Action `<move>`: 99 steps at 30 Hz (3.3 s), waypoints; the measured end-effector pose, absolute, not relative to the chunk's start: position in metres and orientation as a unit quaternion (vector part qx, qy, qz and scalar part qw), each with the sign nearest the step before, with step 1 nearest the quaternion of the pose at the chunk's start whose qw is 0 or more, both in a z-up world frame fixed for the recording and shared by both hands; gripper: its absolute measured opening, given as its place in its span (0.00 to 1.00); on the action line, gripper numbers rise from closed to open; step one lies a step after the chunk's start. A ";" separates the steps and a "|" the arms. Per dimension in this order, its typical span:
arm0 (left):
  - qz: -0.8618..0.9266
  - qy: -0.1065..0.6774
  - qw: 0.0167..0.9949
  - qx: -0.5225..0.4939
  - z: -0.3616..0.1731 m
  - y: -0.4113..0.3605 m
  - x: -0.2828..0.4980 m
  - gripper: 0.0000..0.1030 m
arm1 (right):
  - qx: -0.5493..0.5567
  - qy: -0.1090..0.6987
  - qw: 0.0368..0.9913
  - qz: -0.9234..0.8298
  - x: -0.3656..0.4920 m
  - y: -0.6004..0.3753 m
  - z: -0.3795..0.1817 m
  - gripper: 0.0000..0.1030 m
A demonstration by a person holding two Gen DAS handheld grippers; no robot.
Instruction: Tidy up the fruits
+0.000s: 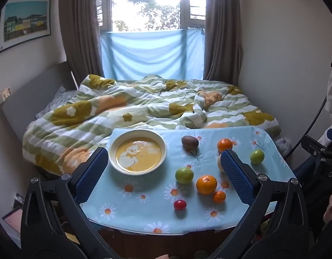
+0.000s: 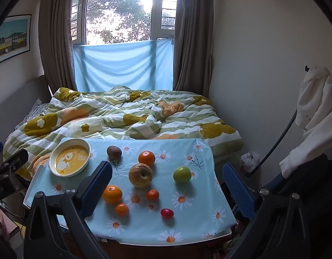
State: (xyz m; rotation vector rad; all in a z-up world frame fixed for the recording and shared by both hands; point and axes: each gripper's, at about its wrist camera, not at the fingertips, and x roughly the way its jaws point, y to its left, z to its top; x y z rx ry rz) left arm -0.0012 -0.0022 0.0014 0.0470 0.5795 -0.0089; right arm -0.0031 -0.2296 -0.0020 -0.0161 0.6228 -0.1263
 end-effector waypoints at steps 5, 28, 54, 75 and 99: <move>-0.008 0.287 0.958 0.014 0.001 -0.003 0.000 1.00 | -0.008 0.305 0.950 -0.062 -0.003 -0.229 -0.002 0.99; -0.007 0.289 0.957 0.015 -0.003 0.005 0.003 1.00 | -0.011 0.306 0.950 -0.063 0.000 -0.226 -0.003 0.99; -0.009 0.287 0.958 0.014 -0.001 0.010 0.001 1.00 | -0.010 0.307 0.950 -0.063 -0.002 -0.224 -0.003 0.99; -0.009 0.286 0.958 0.010 -0.002 0.011 0.001 1.00 | -0.011 0.307 0.950 -0.063 -0.002 -0.223 -0.004 0.99; -0.002 0.284 0.959 0.008 -0.003 0.011 0.001 1.00 | -0.010 0.306 0.950 -0.060 -0.003 -0.220 -0.006 0.99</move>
